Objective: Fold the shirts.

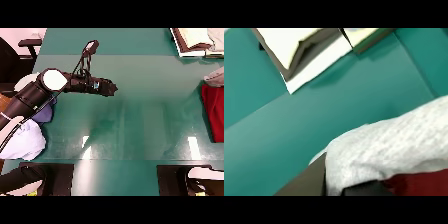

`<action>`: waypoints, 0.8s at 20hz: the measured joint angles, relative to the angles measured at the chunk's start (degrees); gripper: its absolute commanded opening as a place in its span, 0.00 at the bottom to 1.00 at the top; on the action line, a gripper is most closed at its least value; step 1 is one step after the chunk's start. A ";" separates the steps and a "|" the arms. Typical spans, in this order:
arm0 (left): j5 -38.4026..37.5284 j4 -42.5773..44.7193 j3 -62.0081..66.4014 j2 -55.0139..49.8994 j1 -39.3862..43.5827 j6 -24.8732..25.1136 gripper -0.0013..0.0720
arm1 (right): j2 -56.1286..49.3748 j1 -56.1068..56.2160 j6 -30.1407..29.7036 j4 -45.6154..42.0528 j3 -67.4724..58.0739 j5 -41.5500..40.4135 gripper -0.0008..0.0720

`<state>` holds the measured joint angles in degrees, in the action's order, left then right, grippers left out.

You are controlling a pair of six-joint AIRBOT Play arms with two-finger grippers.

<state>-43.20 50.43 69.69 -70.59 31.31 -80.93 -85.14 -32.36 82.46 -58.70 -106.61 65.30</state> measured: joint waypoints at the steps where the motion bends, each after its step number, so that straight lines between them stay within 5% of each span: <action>1: 0.07 0.04 0.00 -0.02 0.00 0.02 0.04 | 0.00 -0.35 -0.02 -0.39 -1.73 0.79 0.03; 11: -0.07 0.13 0.00 -0.02 0.00 0.39 0.04 | 0.17 -6.73 -0.04 -10.91 -6.56 20.68 0.03; 16: -0.42 0.15 0.00 -0.04 0.00 1.33 0.04 | 4.09 -10.97 -0.92 -13.00 2.25 24.79 0.06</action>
<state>-43.62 50.59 69.69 -70.63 31.31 -79.59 -81.06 -43.33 81.54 -71.70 -104.36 90.08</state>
